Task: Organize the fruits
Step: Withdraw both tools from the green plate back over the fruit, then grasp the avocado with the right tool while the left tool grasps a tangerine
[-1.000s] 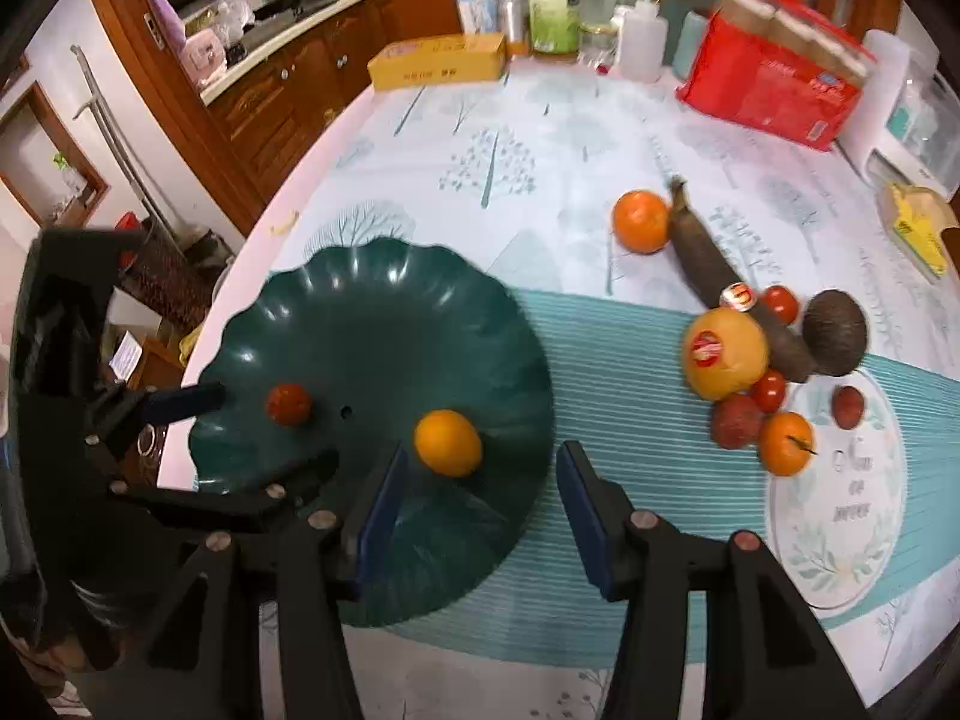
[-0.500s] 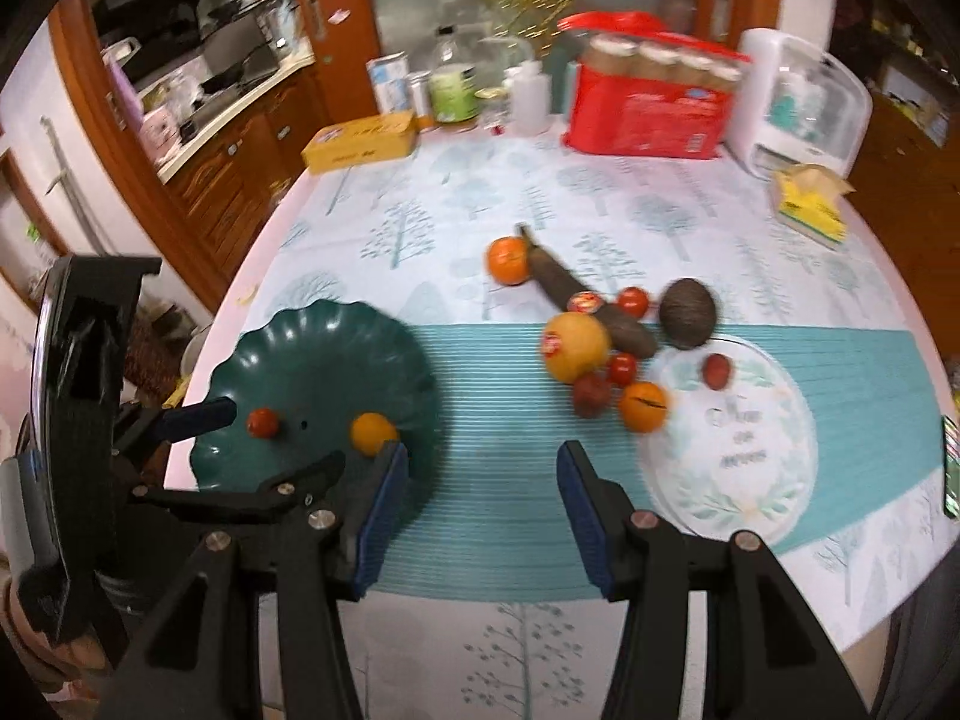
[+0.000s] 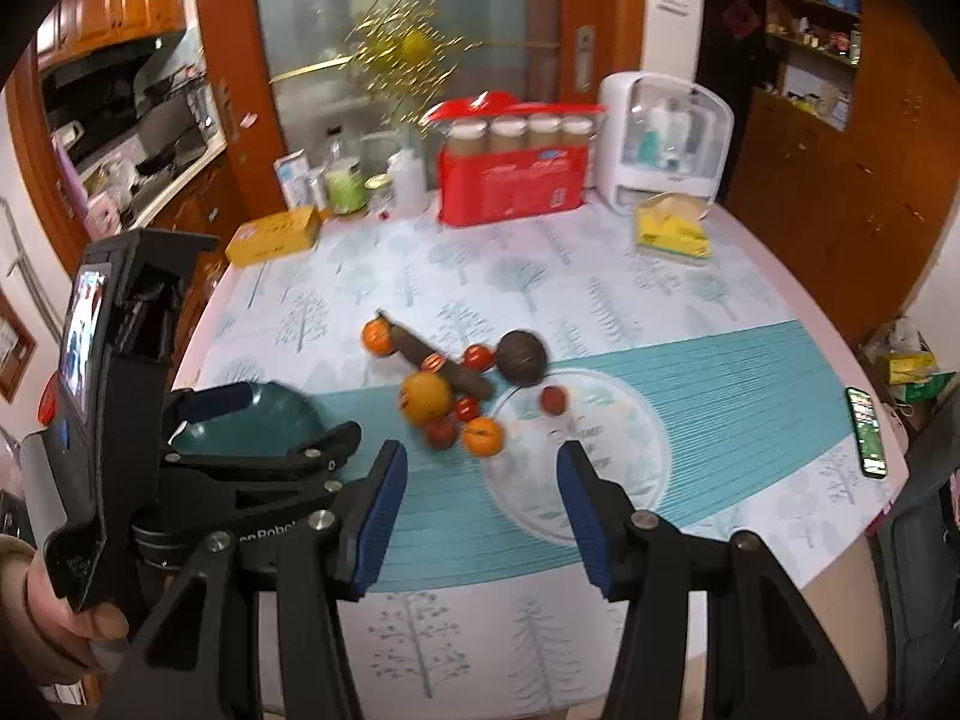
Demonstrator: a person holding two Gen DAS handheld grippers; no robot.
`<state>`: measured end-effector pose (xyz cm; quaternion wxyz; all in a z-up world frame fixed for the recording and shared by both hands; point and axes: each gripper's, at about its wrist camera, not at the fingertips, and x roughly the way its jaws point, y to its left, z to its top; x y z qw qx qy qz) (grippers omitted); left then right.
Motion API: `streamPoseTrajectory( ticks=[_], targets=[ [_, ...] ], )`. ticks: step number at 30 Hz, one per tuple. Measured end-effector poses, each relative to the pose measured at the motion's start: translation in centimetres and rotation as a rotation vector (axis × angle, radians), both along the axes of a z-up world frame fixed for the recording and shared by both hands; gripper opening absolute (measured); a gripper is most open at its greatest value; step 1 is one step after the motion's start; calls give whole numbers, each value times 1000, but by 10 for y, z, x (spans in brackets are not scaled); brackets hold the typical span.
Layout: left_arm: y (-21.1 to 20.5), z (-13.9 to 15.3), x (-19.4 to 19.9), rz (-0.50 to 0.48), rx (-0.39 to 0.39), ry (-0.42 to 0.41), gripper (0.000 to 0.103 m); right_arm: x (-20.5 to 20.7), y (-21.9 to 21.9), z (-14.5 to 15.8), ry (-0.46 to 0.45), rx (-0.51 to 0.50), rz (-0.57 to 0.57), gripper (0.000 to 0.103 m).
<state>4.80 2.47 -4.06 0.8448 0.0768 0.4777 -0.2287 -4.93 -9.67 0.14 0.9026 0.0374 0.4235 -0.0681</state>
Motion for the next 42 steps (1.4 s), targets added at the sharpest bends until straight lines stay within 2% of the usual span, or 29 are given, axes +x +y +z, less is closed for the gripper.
streamPoseTrajectory(
  ticks=[5,10,14,21,24,29,33,37,42],
  targets=[
    [-31,10,-1,-10,-1,-37,88,4,-30,9,-25,-10,-8,57],
    [-48,15,10,47,-24,-41,88,22,-65,6,-36,12,22,58],
    [-58,10,21,96,-7,-38,88,45,-91,-5,-23,17,58,58],
    [-70,-33,35,196,40,37,88,99,-141,-49,45,89,144,58],
    [-72,-51,37,242,33,66,88,125,-152,-69,78,132,211,58],
    [-73,-78,36,310,27,104,86,163,-150,-101,141,186,326,58],
    [-63,-98,40,403,13,154,84,190,-144,-127,191,235,388,58],
    [-54,-110,40,479,-12,203,79,214,-142,-152,250,304,405,58],
    [-65,-117,34,492,-23,225,76,237,-139,-177,329,364,418,58]
  ],
)
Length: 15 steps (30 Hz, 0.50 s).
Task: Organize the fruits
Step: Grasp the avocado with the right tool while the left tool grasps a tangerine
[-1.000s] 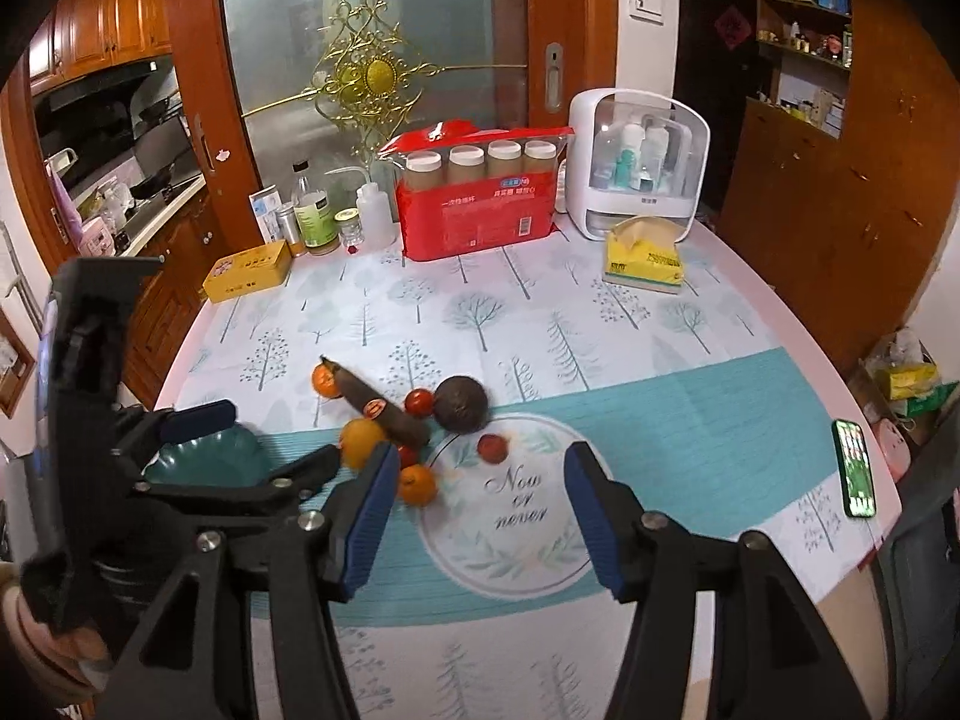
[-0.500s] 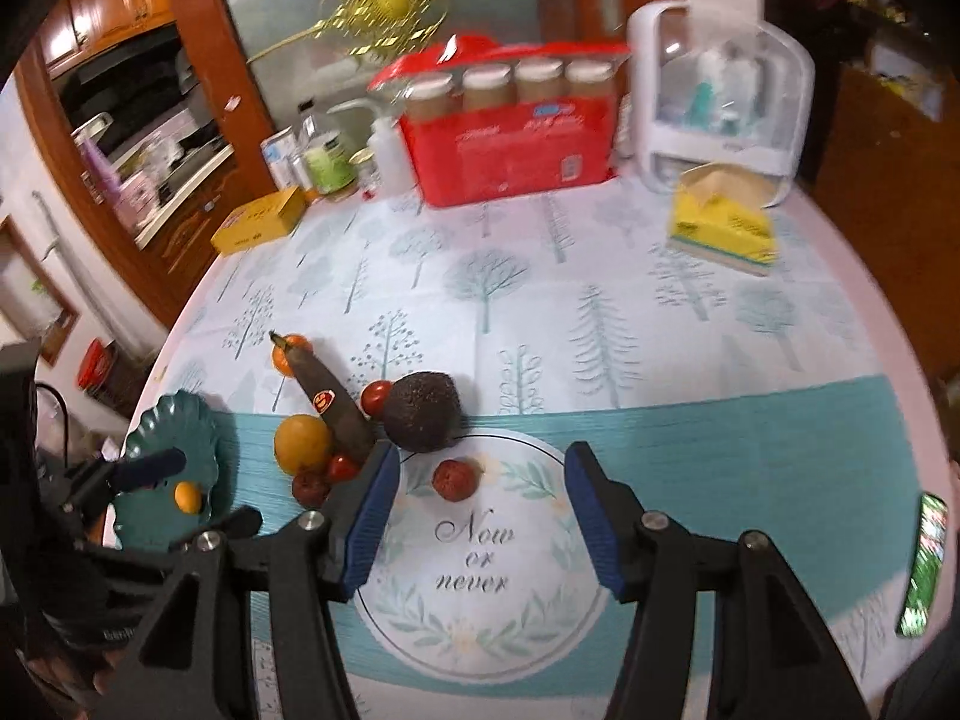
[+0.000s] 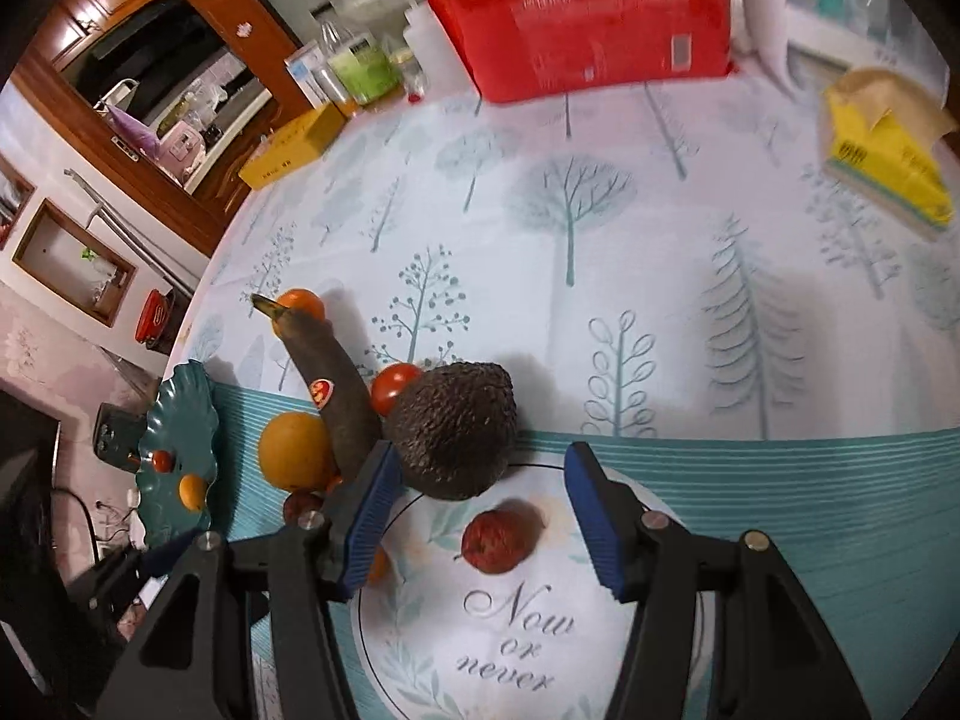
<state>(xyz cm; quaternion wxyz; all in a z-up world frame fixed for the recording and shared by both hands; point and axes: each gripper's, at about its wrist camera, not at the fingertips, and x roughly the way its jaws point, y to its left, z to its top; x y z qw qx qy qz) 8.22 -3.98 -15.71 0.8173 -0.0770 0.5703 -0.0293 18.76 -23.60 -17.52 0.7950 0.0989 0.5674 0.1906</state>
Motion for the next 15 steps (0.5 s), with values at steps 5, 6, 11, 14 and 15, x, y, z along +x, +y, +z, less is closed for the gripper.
streamPoseTrajectory(
  ticks=[5,6,11,14,15],
  targets=[
    [-16,-14,0,-9,-46,25,67,13,-2,-15,60,76,0,63],
    [-19,-16,1,-6,-52,31,66,15,-1,-18,76,100,1,63],
    [-27,-29,7,13,-80,46,60,23,7,-32,146,182,12,68],
    [-30,-33,11,35,-88,50,57,25,15,-37,167,192,18,69],
    [-32,-35,13,43,-87,51,56,25,16,-39,169,194,15,70]
  ],
)
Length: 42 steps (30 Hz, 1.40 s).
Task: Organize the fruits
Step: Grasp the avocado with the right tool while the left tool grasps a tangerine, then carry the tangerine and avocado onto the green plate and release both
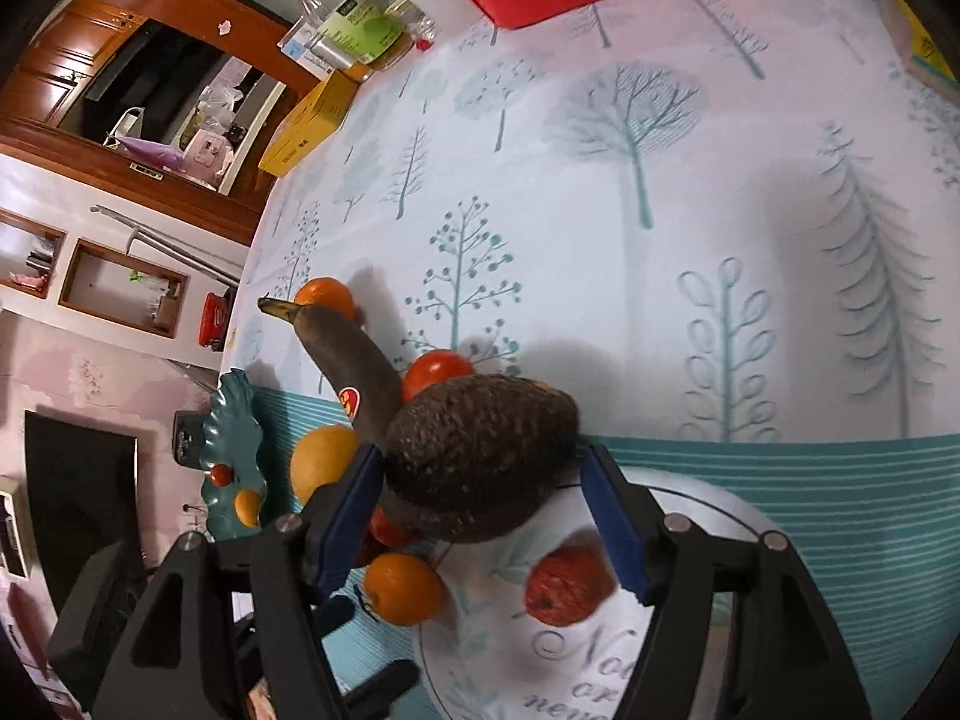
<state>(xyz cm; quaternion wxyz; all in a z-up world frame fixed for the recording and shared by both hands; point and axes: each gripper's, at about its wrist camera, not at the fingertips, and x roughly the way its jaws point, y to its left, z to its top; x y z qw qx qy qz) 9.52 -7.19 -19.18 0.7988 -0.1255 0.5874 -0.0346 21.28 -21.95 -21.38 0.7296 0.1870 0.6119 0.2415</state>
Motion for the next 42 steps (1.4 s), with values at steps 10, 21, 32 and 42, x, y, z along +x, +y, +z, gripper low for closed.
streamPoseTrajectory(
  ticks=[10,21,32,42],
  targets=[
    [-13,-8,13,58,22,1,38,-7,4,0,-58,-52,24,69],
    [-16,-18,28,80,44,11,38,-13,-23,3,-94,-94,-4,69],
    [-18,-9,16,0,41,-22,36,-34,-26,25,-182,-145,7,68],
    [16,40,-31,-103,111,-102,36,-75,-1,54,-255,-186,48,68]
  ],
)
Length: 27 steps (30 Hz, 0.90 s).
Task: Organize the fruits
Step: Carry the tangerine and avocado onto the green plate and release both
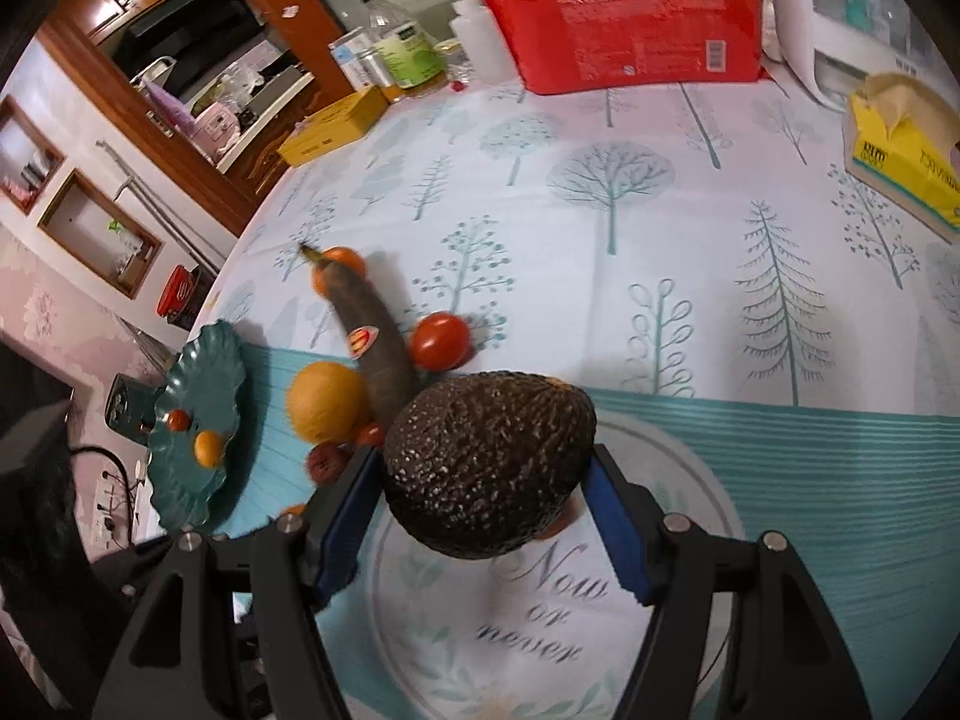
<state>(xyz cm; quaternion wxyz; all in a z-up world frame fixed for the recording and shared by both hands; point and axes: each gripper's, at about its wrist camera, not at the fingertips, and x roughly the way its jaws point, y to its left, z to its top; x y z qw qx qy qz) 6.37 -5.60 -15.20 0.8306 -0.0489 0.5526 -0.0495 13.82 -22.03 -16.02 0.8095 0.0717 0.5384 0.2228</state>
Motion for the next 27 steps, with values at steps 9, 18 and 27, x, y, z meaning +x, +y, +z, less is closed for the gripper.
streamPoseTrajectory(
  ticks=[9,18,27],
  targets=[
    [90,39,-33,46,87,-44,36,-41,59,28,-27,-20,67,68],
    [208,79,-44,61,105,-121,36,-73,160,60,-69,-49,101,68],
    [294,81,-28,49,106,-152,36,-94,249,54,-71,-104,132,68]
  ],
)
